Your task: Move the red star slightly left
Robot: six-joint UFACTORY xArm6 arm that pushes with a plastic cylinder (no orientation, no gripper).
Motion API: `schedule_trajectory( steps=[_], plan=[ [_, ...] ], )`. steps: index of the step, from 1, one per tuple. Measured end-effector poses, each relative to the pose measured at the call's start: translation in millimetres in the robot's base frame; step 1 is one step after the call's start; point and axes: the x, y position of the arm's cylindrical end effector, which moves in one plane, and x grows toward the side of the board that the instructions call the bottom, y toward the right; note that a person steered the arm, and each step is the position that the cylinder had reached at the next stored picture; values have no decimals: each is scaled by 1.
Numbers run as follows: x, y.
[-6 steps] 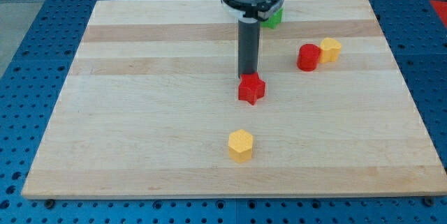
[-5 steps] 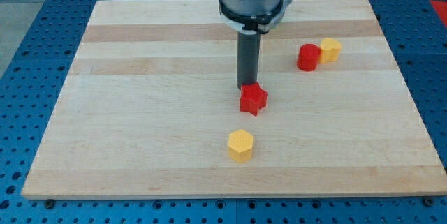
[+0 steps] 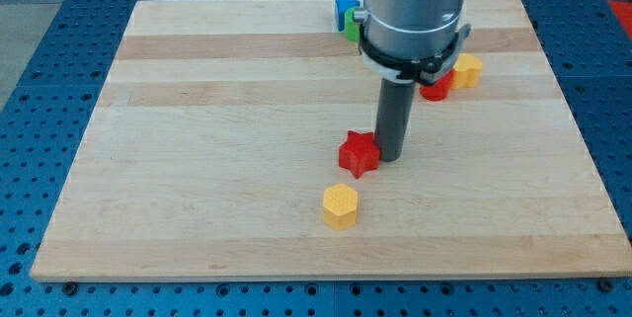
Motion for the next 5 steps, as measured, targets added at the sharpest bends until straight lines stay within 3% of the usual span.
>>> schedule_trajectory(
  steps=[3, 4, 5],
  plan=[
    [-1, -22],
    [-31, -16],
    [-48, 42]
  ],
)
